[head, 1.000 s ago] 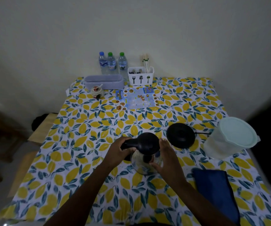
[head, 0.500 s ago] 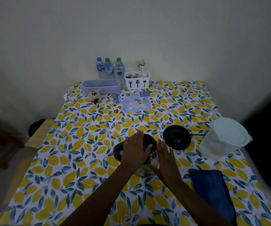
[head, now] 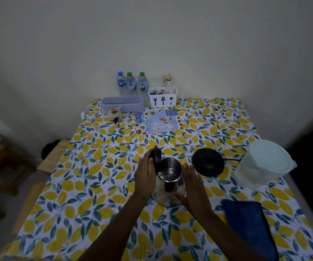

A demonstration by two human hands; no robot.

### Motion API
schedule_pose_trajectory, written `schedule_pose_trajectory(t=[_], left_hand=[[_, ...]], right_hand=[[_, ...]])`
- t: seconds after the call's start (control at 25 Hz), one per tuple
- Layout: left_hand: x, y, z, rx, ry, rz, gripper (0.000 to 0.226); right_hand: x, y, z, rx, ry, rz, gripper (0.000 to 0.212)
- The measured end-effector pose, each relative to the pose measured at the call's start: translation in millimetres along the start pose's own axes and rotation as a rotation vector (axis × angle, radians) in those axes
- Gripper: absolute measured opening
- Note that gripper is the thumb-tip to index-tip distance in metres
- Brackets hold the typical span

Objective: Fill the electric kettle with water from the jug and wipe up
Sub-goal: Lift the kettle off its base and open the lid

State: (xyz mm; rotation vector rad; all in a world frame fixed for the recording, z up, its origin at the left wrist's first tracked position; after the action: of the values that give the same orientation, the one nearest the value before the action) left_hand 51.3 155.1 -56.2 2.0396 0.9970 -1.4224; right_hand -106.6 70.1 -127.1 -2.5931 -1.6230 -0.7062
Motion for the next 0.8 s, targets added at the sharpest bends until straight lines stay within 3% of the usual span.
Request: schedule_pose_trajectory(t=[0.16,0.36,0.48,0.64,0.8], left_hand=[[9,-4,-12,0.081,-0.223,-0.153,0.036],[39,-7,-46,0.006,-0.450,-0.350,0.033],[53,-9,-60,-0.028,-0.452,-0.442,0.027],[48,-16,-70,-0.174,-0.314,-0.318,0.037],[19,-27,-75,-0.305,0.072,-0.054,0.044]], right_hand=[[3,0,-1,0.019,-0.021,0.003,0.091],[5,2,-2,0.010,-0.006,0.017,0.093],[5,2,-1,0.012,-0.026,0.024,0.098],[7,0,-1,0.003,-0.013,0.044,0.098],[10,-5,0,-0.043,0.035,0.076,0.093]])
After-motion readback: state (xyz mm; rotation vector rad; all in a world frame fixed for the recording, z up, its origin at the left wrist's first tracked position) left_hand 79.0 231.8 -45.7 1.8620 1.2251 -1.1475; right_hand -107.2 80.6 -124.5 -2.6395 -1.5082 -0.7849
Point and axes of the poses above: each hand's wrist, its own y-axis towards the middle knuckle, its own z-axis out of the palm, x = y × z, the point moved 7 cm from there along y, towards the middle knuckle, and after that the axes turned 11 degrees about -z, right-handed, at the moved point
